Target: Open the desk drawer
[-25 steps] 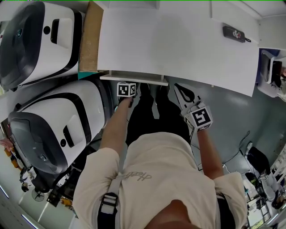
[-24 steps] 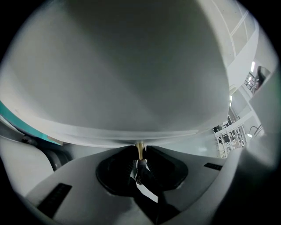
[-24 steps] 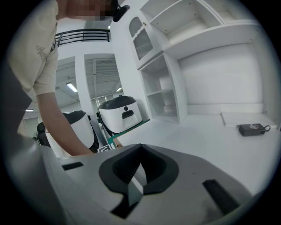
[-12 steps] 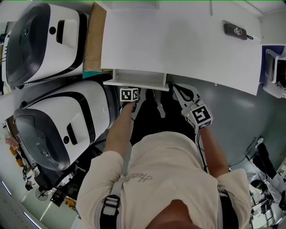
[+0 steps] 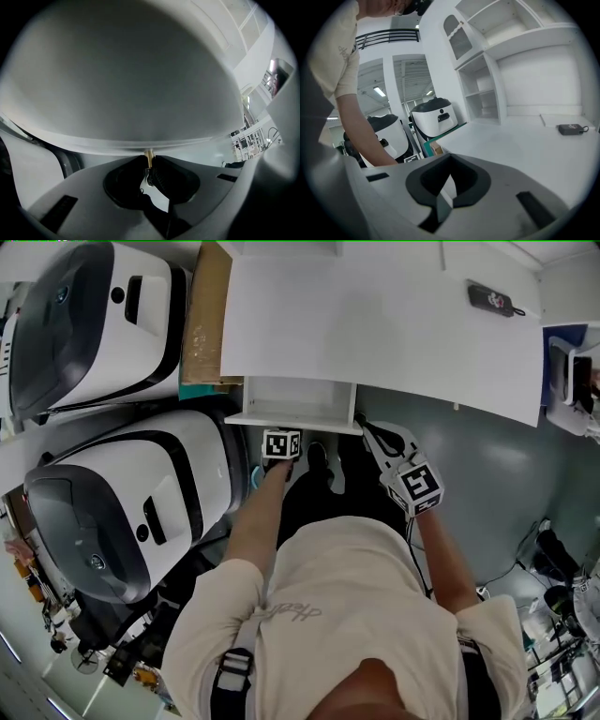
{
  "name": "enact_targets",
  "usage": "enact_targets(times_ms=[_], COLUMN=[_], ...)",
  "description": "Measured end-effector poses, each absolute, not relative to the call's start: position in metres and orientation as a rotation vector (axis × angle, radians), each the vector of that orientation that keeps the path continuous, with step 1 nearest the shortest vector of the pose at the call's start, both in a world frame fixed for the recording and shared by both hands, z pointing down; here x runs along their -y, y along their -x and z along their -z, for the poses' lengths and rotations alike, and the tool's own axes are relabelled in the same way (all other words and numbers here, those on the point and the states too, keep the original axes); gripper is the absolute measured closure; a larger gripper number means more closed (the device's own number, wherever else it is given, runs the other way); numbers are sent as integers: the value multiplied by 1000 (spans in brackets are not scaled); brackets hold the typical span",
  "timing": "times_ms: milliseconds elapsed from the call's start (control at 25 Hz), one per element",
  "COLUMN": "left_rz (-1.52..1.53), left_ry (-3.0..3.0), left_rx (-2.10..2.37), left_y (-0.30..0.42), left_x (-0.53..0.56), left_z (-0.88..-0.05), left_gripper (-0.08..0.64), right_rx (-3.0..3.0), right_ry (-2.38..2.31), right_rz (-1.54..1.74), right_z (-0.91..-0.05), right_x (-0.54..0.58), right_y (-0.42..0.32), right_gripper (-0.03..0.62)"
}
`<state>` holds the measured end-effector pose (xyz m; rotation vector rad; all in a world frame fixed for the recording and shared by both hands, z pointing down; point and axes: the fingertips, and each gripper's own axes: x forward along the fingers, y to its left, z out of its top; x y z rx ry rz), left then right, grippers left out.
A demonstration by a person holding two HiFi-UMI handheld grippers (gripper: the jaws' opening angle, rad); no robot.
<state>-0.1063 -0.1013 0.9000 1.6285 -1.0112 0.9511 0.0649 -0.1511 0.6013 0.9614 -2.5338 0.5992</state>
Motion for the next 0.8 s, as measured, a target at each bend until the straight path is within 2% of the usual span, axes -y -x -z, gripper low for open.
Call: enact_targets(times_ms=[400, 800], left_rz=[-912, -895], left_ry=[-1656, -1660], left_rx=[979, 977], left_y=[115, 117], left_x=[65, 49], left_z=[-892, -891], left_gripper=[486, 486], right_rx=[2460, 2396], right_ry=[-1053, -1180], right_rz=[-598, -648], right_z=[-600, -606], right_x=[92, 41], right_y=[-33, -38], right_gripper=[595, 595])
